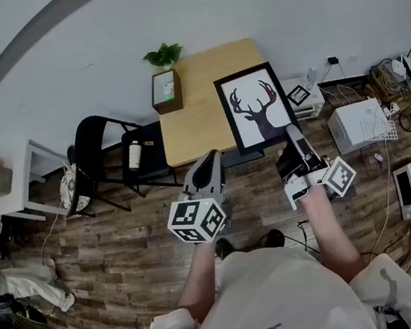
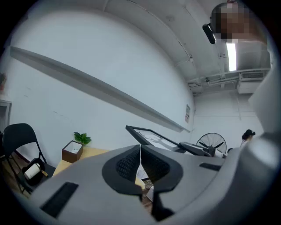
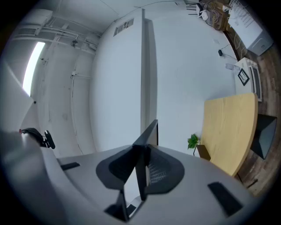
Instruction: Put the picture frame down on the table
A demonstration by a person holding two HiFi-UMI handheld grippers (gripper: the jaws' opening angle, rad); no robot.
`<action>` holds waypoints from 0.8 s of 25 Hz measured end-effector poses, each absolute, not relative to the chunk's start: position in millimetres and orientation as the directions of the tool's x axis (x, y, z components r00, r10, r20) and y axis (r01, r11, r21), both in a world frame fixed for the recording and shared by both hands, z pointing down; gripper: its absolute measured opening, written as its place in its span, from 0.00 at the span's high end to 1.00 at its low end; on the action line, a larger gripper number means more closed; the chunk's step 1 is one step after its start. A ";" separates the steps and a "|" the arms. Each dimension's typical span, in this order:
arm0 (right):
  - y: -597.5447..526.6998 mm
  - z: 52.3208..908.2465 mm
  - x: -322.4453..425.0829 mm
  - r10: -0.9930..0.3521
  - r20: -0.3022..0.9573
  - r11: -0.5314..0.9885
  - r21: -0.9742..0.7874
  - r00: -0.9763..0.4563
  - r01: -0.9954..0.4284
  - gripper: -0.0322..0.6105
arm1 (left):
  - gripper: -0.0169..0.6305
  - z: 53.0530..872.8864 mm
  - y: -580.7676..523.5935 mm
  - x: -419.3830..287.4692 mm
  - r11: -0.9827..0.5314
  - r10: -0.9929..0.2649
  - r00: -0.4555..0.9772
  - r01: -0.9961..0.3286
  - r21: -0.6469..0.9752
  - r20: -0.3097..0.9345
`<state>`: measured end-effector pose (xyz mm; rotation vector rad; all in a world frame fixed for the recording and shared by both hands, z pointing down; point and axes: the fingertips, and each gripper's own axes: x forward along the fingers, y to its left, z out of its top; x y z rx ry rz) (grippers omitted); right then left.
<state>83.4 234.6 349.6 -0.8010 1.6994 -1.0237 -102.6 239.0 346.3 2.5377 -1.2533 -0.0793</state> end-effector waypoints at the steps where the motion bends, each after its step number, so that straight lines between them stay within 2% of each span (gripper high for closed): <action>1: 234.4 347.8 83.5 -0.859 -0.396 0.436 -0.898 -0.325 -0.060 0.85 | 0.96 346.6 238.4 -103.0 -0.569 -0.784 0.615 -0.768 0.295 0.088; 11: 233.8 344.3 83.9 -0.852 -0.399 0.449 -0.890 -0.340 -0.082 0.85 | 0.96 349.3 235.5 -102.2 -0.565 -0.787 0.609 -0.776 0.280 0.101; 20: 230.9 349.7 88.3 -0.835 -0.424 0.452 -0.892 -0.350 0.000 0.85 | 0.96 354.3 232.6 -91.3 -0.534 -0.808 0.580 -0.794 0.291 0.100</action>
